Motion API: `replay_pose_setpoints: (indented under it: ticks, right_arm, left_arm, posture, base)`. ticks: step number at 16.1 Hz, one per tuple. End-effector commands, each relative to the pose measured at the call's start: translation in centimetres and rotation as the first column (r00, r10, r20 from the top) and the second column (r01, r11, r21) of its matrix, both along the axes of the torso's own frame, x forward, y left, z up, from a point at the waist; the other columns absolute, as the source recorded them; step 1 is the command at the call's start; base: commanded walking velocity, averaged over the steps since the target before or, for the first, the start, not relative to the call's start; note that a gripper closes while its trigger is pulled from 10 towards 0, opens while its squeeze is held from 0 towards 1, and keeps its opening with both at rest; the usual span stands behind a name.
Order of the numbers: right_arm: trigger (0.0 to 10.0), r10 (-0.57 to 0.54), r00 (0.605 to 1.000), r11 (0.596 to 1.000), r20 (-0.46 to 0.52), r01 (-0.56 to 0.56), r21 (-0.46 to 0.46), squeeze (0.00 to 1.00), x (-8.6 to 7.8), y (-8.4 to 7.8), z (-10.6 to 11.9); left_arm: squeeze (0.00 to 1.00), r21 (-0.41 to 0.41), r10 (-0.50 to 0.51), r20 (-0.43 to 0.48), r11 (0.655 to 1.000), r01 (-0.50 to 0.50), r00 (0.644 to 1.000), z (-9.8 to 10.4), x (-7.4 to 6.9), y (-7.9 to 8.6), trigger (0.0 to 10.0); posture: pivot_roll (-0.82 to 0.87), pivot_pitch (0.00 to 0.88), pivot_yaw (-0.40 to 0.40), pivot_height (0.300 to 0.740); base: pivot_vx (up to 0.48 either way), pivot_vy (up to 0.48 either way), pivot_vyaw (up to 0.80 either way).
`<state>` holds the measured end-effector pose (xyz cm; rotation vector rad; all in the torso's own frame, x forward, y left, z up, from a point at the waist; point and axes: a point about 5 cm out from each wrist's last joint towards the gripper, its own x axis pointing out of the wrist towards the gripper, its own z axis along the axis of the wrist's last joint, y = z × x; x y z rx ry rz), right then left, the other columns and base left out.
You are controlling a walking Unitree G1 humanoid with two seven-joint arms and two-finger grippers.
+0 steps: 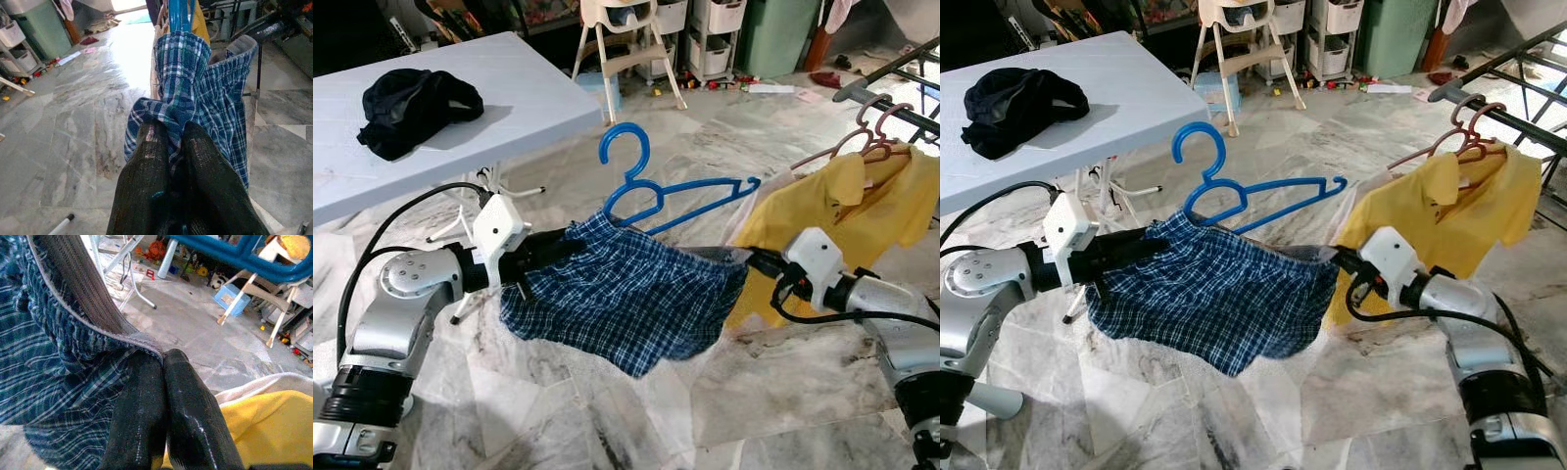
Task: Hang hanger
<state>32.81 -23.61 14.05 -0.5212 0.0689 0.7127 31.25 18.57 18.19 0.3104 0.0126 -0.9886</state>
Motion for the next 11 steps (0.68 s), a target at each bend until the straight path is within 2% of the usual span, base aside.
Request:
replay_pose_setpoints:
  ticks: [1,6,8,11]
  right_arm:
    - [0.0,-0.009,1.0,1.0,0.028,0.009,-0.005,0.0,0.4,0.1,0.6]
    - [0.0,-0.102,0.995,0.994,0.02,0.103,-0.041,0.0,1.4,-0.3,0.0]
    - [0.0,-0.139,0.99,0.987,0.017,0.14,-0.072,0.0,1.5,-0.8,-0.4]
    - [0.0,-0.242,0.966,0.962,0.095,0.252,-0.11,0.0,2.2,-2.0,0.3]
  left_arm:
    - [0.0,0.008,0.012,0.001,1.0,-0.012,1.0,0.2,-0.2,1.0,0.0]
    - [0.0,-0.043,0.006,0.03,0.999,-0.005,1.0,2.2,-0.3,1.3,0.0]
    - [0.0,-0.077,-0.007,0.016,0.997,0.008,1.0,2.6,-0.4,1.5,0.0]
    - [0.0,-0.071,-0.052,-0.031,0.996,0.05,0.998,2.3,-1.0,1.3,0.0]
  posture:
    - [-0.11,0.073,0.009,0.74]
    - [-0.11,0.077,0.002,0.74]
    - [-0.11,0.077,0.002,0.74]
    - [-0.11,0.077,0.004,0.74]
  base:
    - [0.0,0.0,0.0]
    - [0.0,0.0,0.0]
    - [0.0,0.0,0.0]
    - [0.0,0.0,0.0]
